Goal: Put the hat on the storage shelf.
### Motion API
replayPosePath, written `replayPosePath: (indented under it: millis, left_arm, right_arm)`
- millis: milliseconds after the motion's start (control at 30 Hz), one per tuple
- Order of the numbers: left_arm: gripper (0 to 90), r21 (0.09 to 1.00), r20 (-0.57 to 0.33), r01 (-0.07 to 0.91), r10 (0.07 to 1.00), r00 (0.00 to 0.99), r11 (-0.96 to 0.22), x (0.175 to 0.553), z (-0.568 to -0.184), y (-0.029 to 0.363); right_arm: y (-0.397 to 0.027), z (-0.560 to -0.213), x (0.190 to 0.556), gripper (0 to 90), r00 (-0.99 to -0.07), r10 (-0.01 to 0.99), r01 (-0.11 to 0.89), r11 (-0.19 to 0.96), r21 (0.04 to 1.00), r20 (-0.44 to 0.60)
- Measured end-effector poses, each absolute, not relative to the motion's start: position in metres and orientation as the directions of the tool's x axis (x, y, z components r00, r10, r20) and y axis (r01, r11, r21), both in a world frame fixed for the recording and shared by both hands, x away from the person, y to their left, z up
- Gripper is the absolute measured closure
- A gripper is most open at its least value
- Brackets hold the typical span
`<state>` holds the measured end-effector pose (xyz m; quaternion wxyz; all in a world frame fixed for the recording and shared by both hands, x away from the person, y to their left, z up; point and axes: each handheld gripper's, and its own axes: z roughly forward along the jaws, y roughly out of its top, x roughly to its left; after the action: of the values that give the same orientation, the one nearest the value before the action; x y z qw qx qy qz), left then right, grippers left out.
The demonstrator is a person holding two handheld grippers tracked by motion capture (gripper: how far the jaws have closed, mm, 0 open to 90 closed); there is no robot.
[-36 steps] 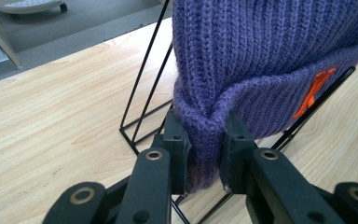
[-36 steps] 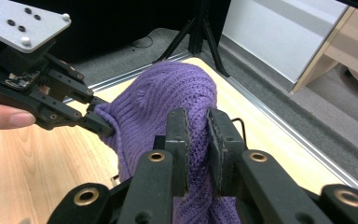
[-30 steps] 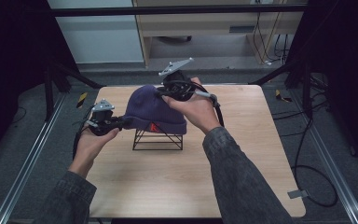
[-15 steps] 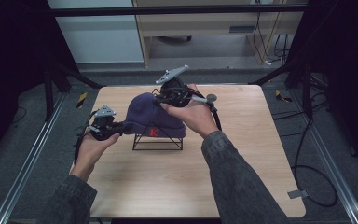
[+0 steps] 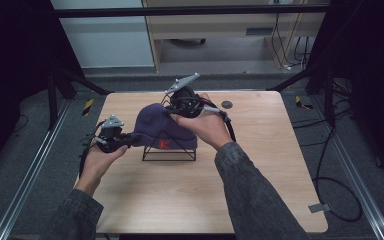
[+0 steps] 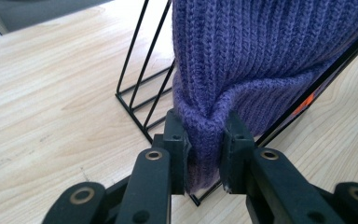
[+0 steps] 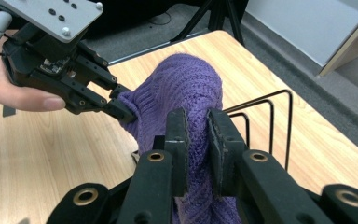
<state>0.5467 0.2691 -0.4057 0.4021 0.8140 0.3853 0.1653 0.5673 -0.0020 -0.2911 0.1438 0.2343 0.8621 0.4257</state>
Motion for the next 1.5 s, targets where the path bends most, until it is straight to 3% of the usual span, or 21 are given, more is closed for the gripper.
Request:
replayPosePath:
  millis: [1200,1500]
  left_arm:
    - [72.4,0.752,-0.046,0.524,0.762,0.646,-0.399,0.552,-0.431,0.273]
    - [59.9,0.782,-0.064,0.518,0.782,0.62,-0.346,0.544,-0.431,0.282]
  right_arm:
    - [0.009,-0.315,0.571,77.0,-0.836,0.548,0.338,0.566,0.752,-0.037]
    - [0.009,-0.313,0.57,65.9,-0.833,0.552,0.341,0.544,0.767,-0.021]
